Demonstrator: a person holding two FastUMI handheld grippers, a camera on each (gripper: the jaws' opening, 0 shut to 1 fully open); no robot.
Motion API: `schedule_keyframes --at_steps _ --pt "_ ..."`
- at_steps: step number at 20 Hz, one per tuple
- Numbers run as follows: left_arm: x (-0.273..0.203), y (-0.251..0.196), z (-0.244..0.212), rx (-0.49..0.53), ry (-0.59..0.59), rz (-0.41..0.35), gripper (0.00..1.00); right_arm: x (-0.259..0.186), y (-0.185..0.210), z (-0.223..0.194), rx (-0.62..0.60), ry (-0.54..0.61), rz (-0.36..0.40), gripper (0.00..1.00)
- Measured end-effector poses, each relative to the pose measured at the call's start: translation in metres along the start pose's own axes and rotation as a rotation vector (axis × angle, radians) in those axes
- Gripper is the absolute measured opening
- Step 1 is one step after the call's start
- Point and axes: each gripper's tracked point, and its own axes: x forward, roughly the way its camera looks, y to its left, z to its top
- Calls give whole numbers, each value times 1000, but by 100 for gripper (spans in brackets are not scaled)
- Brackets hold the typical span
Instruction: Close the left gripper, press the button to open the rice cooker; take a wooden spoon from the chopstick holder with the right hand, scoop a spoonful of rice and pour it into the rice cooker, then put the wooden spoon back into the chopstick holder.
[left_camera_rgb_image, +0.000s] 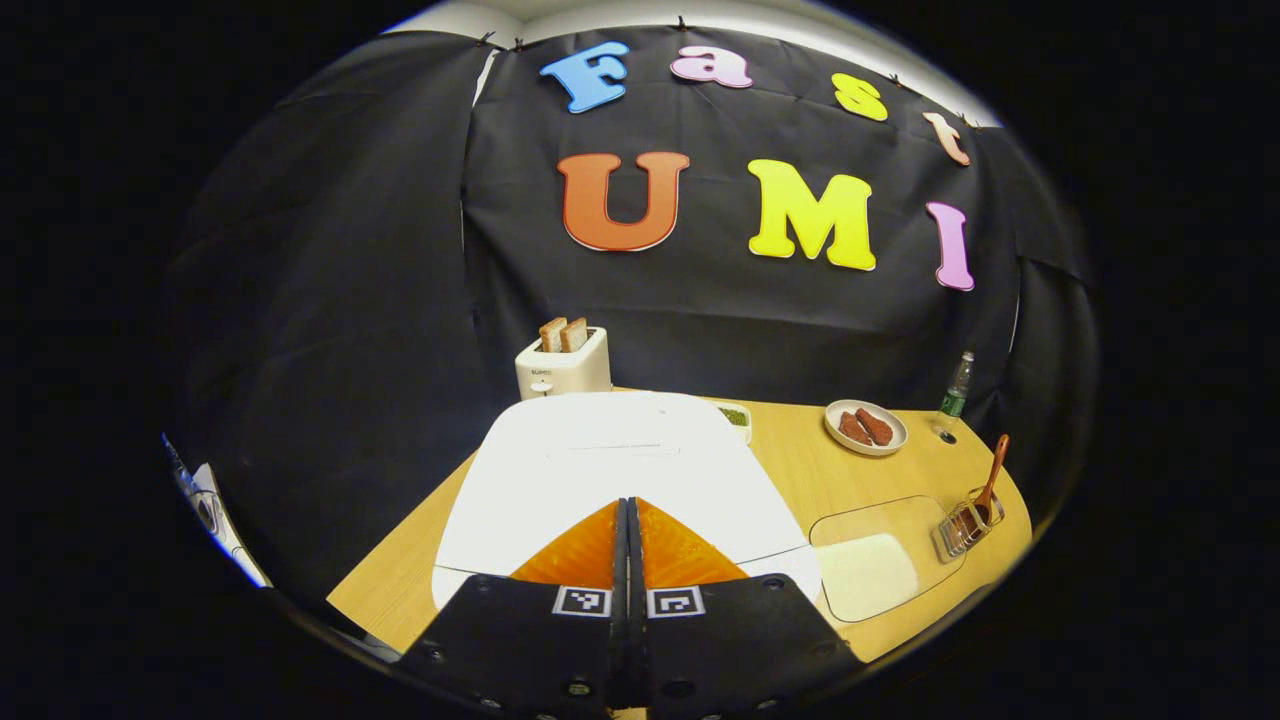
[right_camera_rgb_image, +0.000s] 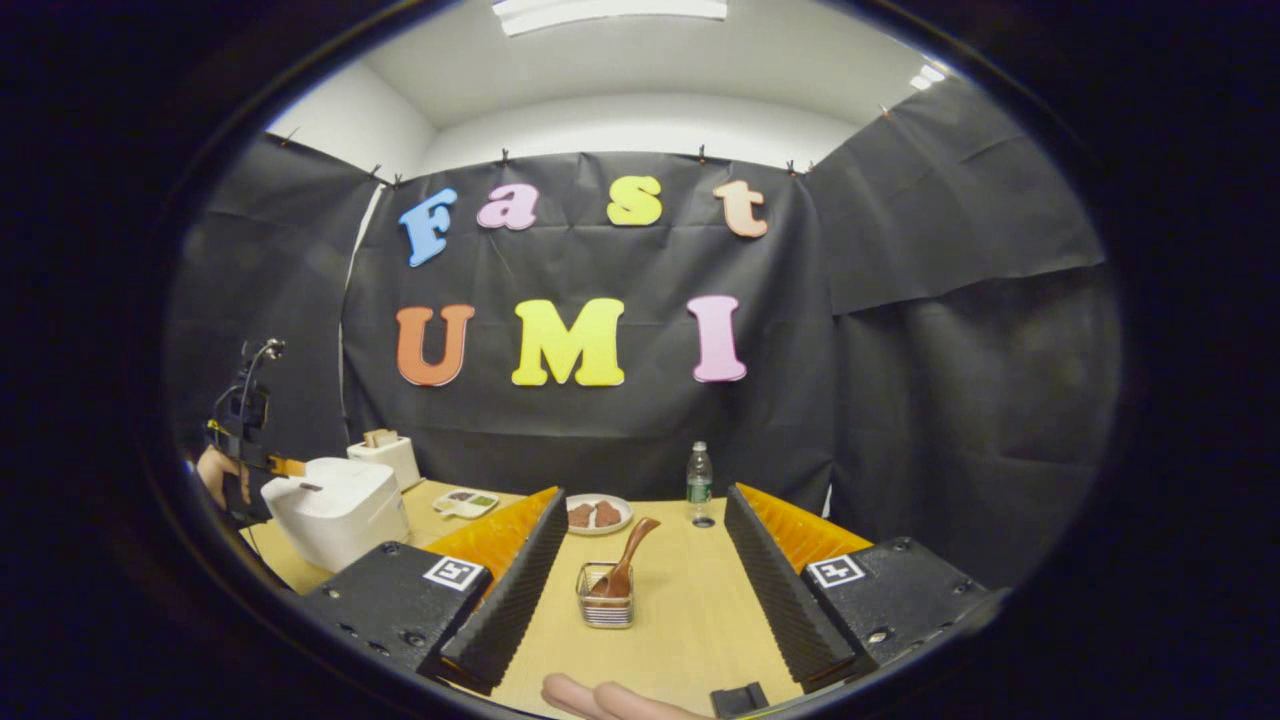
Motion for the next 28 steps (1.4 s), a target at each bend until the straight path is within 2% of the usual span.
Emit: schedule_keyframes --at_steps 2,7,12,18,20,22,24,25,27,28 --pt "6 -4 -12 -30 24 -16 0 4 -9 -8 6 23 -6 99" --pt "6 -3 -16 -53 54 1 0 12 -30 -17 36 53 -39 99" --pt "3 -4 -24 -18 92 26 0 17 -39 -30 43 81 -51 100" --pt "2 -2 -19 -8 58 3 0 21 -36 -44 23 125 -39 100" --pt "-3 -2 -8 -1 12 -24 0 24 -37 -49 14 135 -35 100" --pt "-15 5 10 4 -59 -18 0 25 -30 -51 31 142 -3 100" --pt "-31 13 31 32 -144 17 14 27 -26 -54 66 147 22 100" --pt "-41 23 38 45 -181 63 13 28 -25 -55 82 141 36 100" --pt "-60 37 42 66 -211 134 59 32 -21 -55 107 129 54 100" --pt "-71 37 41 71 -223 140 77 36 -22 -59 102 132 57 100"
